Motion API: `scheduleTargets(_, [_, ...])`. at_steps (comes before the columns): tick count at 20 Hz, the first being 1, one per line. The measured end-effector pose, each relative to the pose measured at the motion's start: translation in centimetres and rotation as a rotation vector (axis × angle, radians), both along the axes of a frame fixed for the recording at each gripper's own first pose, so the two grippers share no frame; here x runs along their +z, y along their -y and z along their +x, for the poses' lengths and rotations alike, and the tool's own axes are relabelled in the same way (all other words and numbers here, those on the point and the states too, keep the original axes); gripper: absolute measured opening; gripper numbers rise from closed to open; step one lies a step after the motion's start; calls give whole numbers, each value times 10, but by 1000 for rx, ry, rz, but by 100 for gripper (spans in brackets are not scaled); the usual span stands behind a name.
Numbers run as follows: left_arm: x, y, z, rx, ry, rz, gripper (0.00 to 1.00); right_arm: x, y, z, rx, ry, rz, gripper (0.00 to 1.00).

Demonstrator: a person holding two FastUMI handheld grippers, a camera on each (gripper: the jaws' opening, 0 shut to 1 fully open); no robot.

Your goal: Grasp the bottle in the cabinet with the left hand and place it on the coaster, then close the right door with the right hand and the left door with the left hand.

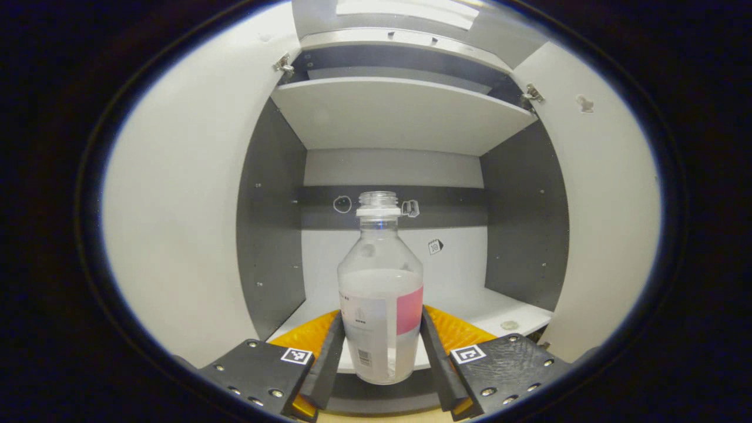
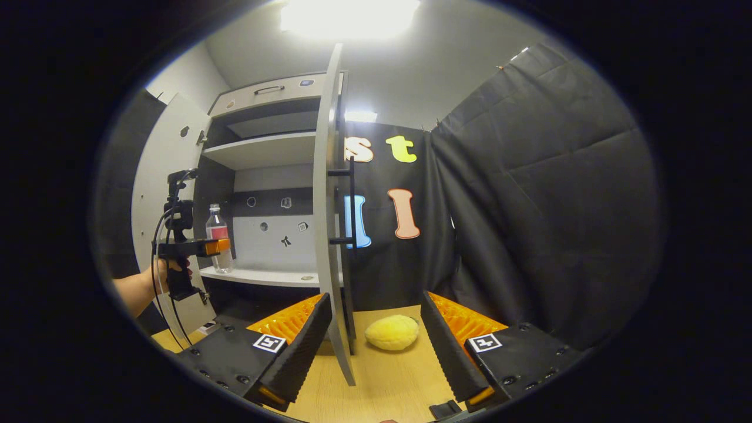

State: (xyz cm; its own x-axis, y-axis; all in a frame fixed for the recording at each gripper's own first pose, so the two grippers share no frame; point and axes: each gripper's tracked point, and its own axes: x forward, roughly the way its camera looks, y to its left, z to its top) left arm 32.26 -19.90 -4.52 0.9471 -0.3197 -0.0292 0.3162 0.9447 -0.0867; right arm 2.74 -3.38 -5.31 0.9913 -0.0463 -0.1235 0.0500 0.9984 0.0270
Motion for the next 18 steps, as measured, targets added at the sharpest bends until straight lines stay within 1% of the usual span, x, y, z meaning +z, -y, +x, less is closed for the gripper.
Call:
scheduleTargets(4, [-9, -8, -49, 0, 15, 24, 70, -3, -5, -9, 56, -7, 4, 97])
scheduleTargets(5, [-12, -9, -61, -3, 14, 26, 77, -3, -6, -10, 70, -10, 5, 97])
scheduleTargets(6, [-16, -10, -72, -4, 10, 25, 70, -4, -7, -13, 83, -11, 8, 97])
scheduleTargets(9, [-28, -17, -99, 9, -14, 10, 70, -4, -11, -20, 115, -8, 18, 96])
scheduleTargets(10, [-32, -19, -107, 13, -20, 5, 77, -5, -12, -22, 124, -11, 19, 97])
scheduleTargets(11, [-36, -20, -119, 10, -27, -1, 70, -6, -12, -25, 132, -13, 21, 97])
scheduleTargets(15, [-56, -24, -152, 8, -58, -17, 70, -7, -17, -33, 157, -16, 34, 97])
scheduleTargets(18, [-69, -26, -175, -3, -77, -44, 70, -4, -23, -37, 180, -8, 20, 96])
